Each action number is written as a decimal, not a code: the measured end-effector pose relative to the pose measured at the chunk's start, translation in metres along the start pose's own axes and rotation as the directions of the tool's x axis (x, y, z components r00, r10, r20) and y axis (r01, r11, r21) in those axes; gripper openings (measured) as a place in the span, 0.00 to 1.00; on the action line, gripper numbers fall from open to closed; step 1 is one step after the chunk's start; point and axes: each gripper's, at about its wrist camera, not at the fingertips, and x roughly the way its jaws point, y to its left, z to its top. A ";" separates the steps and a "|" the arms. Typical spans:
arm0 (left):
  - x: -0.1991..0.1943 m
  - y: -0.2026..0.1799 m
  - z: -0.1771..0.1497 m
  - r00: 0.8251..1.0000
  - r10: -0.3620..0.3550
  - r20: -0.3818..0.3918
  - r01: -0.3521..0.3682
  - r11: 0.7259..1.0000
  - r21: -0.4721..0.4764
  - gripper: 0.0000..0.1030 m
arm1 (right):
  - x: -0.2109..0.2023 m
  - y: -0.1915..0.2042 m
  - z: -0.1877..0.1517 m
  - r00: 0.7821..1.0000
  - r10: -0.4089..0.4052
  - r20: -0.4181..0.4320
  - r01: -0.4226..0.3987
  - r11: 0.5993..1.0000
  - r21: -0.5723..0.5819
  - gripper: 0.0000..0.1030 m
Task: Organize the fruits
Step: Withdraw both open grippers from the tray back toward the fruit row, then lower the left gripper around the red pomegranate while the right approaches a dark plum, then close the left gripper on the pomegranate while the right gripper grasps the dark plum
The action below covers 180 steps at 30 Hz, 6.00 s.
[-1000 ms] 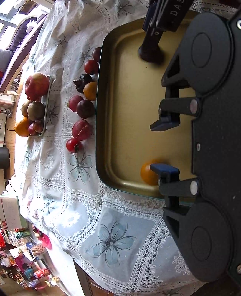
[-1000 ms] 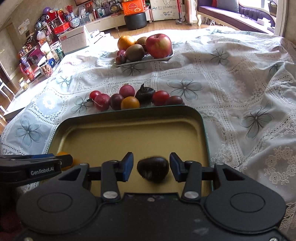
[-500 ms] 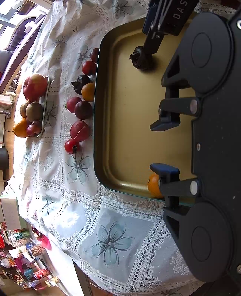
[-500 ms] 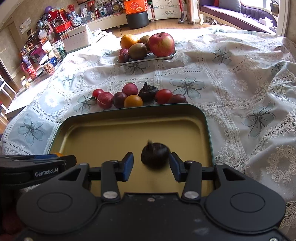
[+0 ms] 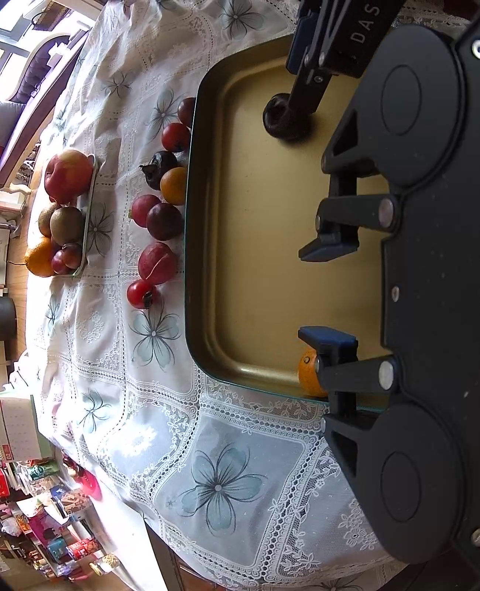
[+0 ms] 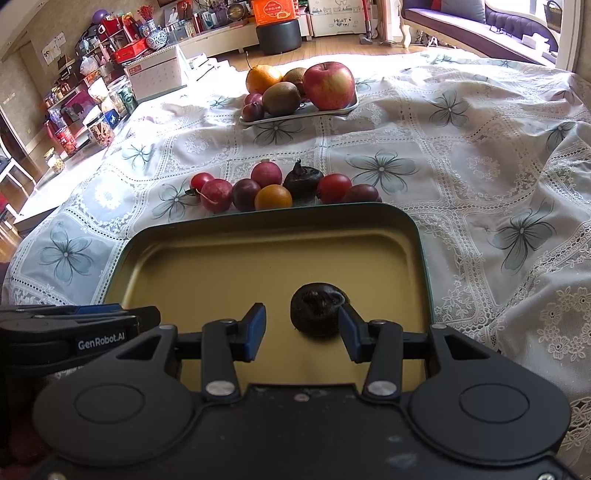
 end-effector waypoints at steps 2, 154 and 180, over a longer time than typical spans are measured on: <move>0.000 0.000 0.000 1.000 -0.001 -0.001 0.001 1.000 0.001 0.46 | 0.000 0.000 0.000 1.000 0.001 -0.003 -0.001 1.000 0.000 0.46; 0.077 0.012 0.128 0.997 -0.075 0.000 0.075 0.996 -0.057 0.38 | 0.057 -0.051 0.111 0.999 0.022 -0.038 -0.016 0.987 0.160 0.35; 0.097 -0.001 0.128 0.996 -0.080 -0.044 0.074 0.989 -0.128 0.49 | 0.056 -0.050 0.105 0.999 0.032 -0.040 -0.025 0.987 0.160 0.36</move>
